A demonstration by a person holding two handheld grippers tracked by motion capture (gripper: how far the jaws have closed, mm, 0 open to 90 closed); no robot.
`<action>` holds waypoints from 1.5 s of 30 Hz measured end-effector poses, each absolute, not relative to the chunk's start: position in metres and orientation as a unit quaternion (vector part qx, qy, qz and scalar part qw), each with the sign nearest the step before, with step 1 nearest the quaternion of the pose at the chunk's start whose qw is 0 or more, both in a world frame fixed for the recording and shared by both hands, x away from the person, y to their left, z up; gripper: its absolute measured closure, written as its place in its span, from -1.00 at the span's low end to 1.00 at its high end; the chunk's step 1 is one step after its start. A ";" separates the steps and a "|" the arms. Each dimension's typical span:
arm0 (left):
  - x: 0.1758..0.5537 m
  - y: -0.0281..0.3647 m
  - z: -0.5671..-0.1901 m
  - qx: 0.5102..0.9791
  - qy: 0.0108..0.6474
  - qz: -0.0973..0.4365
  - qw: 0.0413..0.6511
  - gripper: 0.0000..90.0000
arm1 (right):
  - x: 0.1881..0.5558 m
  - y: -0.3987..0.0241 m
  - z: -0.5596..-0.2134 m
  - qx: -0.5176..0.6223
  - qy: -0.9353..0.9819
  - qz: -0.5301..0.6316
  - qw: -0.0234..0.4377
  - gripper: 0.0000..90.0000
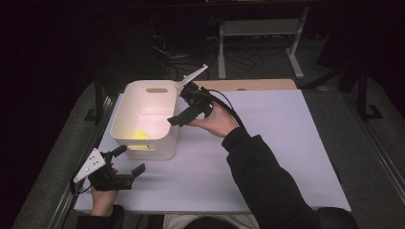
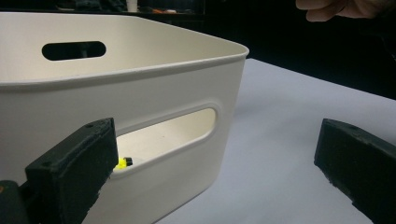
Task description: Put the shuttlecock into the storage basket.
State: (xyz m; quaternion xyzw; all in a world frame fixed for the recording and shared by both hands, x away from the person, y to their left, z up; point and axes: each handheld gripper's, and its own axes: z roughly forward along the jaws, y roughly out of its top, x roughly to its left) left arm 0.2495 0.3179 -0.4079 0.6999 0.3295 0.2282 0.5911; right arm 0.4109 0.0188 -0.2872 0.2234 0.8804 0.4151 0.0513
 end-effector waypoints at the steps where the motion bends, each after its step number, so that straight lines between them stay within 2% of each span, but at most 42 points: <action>1: 0.249 0.318 -0.408 0.699 0.329 0.228 0.593 -1.00 | 0.411 0.016 -0.287 0.223 0.880 0.416 0.052 -1.00; 45: 0.253 0.315 -0.409 0.706 0.328 0.226 0.586 -1.00 | 0.390 -0.108 -0.322 0.270 0.846 0.448 0.103 -1.00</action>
